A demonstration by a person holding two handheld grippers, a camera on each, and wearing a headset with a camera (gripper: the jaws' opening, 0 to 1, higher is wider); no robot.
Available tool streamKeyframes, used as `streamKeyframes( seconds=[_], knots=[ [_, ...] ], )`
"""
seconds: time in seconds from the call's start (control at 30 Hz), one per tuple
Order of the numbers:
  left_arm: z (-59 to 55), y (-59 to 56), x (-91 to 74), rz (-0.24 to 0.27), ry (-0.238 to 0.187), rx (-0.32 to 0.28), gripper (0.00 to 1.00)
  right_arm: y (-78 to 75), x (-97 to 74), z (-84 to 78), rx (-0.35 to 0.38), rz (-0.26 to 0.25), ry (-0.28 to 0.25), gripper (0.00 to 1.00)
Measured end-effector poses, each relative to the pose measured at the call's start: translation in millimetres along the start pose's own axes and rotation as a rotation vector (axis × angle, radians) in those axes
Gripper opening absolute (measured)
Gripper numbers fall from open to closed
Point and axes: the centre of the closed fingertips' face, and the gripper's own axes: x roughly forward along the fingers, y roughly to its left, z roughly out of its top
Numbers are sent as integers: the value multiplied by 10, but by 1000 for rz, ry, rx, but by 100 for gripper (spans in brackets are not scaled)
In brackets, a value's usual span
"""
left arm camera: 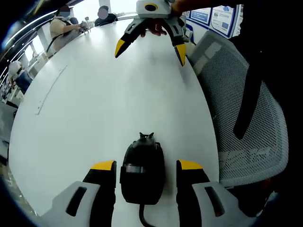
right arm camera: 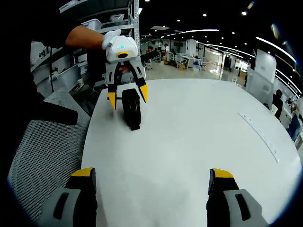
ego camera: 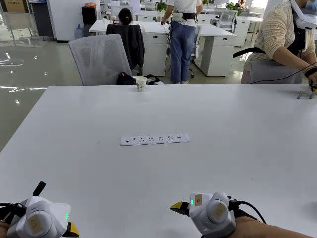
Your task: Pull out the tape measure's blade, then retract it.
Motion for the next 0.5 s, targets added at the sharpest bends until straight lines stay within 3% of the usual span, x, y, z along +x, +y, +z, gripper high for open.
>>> streamKeyframes(
  seconds=[0.3, 0.37, 0.5],
  knots=[
    [-3, 46, 20, 11, 17, -6, 39, -27, 147, 262, -19, 23, -24, 99],
    [-12, 45, 22, 5, 26, -4, 31, -23, 176, 318, -26, 30, -28, 99],
    [-8, 48, 24, 7, 54, 2, 30, -22, 254, 378, -39, 41, -28, 99]
  ],
)
